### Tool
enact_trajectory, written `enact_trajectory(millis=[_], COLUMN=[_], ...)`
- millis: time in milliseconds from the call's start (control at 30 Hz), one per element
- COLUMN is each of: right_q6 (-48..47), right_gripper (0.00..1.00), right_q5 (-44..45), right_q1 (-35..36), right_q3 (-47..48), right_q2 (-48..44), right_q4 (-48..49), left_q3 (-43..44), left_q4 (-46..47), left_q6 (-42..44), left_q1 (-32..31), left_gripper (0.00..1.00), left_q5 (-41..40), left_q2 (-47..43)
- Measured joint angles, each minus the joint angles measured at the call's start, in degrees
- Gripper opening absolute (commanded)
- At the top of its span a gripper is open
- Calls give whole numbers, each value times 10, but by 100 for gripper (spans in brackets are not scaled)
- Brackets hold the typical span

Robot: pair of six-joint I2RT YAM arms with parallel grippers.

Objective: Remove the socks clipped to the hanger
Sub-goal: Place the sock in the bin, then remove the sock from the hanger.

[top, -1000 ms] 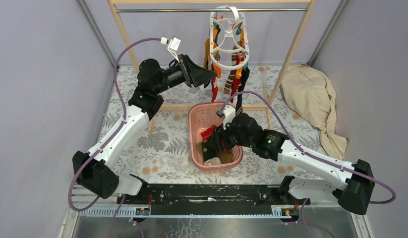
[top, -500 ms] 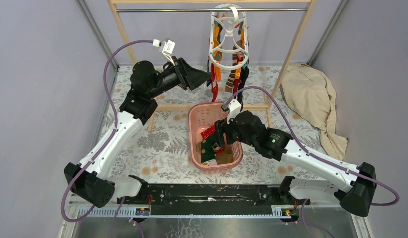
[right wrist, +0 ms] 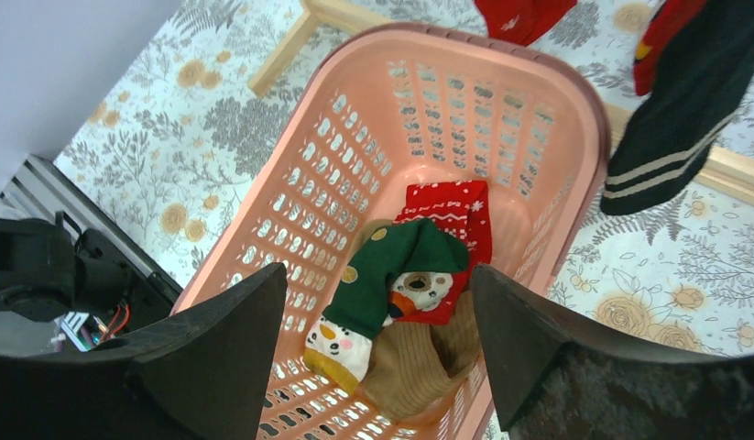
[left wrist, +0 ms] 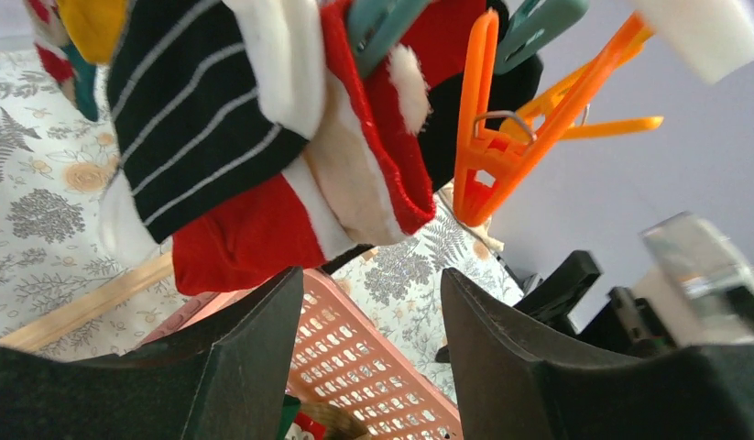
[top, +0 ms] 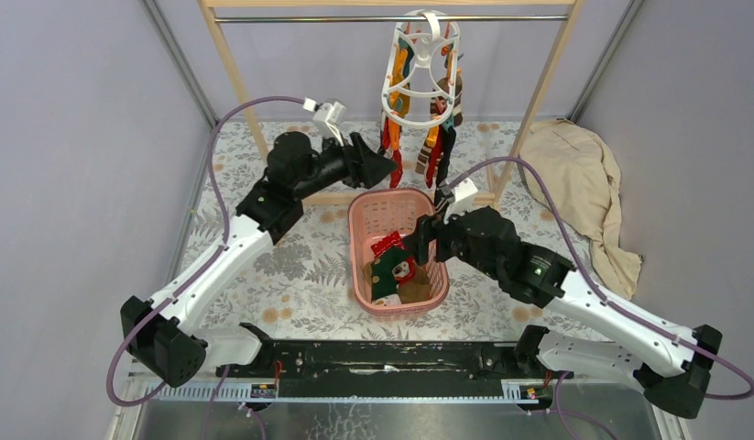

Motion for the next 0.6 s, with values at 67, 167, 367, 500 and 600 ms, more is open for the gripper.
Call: enact_trajectory(millis=[67,167,367,500,600], right_q6=[4,7,12,14,14], right_gripper=[81,82,82,82,82], right_q5=[11,20,30,30,31], right_q1=[0,0,0,0,0], right_q3=[3,3,3,3,3], right_q2=[-13,-31,-53,-61,-68], right_q4=[-5,-16,-31,-36,-41], left_q3=[0,0,-11,-44,-73], left_q4=[-2,-6,-13,-9,-1], left_q6=[9,20,40,48,54], left_q1=[-19,-40,-65,-69,-69], left_gripper=[64,64,63,63,63], left_q5=[-18,-45,-141,-214,-246], left_q2=[11,25,39,32,26])
